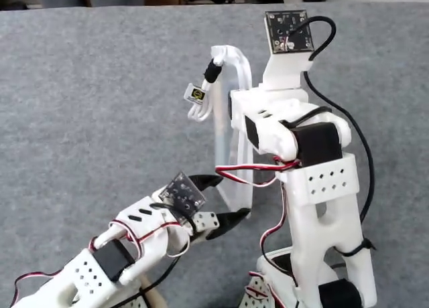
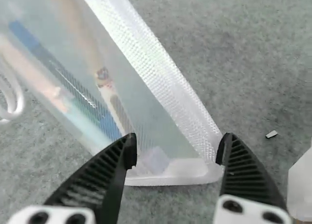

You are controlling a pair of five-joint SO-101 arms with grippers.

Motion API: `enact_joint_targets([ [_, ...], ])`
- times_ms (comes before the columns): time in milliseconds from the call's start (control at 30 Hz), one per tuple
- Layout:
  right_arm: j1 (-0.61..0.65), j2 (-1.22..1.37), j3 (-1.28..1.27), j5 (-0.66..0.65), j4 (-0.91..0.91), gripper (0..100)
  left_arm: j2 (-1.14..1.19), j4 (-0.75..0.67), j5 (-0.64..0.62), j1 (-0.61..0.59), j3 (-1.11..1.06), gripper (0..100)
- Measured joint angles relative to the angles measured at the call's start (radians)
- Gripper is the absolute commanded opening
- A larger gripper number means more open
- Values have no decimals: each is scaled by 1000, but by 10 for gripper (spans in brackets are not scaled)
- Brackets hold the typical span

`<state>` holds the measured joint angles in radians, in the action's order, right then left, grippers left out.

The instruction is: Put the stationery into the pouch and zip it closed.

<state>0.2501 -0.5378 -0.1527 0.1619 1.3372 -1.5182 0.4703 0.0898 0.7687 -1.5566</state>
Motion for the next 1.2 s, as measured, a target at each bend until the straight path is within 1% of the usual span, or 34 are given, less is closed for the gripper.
enact_joint_targets([
  [100,0,0,0,0,0,12,-8,-32,37,-38,-49,285],
  [267,0,0,0,0,-12,12,-9,-41,84,-124,-69,285],
  [533,0,-54,-14,2,-5,12,0,-23,103,-304,-77,285],
  [633,3,-66,-66,2,-11,12,0,74,103,-345,-51,285],
  [767,3,-78,-97,-5,-31,12,0,222,103,-374,35,285],
  [867,6,-84,-103,-66,-17,12,0,305,103,-393,110,285],
  [967,5,-97,-101,-120,52,12,0,393,103,-413,195,285],
  [1133,6,-104,-100,-155,103,12,0,512,103,-419,330,288],
  [1200,5,-104,-100,-155,103,12,0,578,95,-377,399,289],
])
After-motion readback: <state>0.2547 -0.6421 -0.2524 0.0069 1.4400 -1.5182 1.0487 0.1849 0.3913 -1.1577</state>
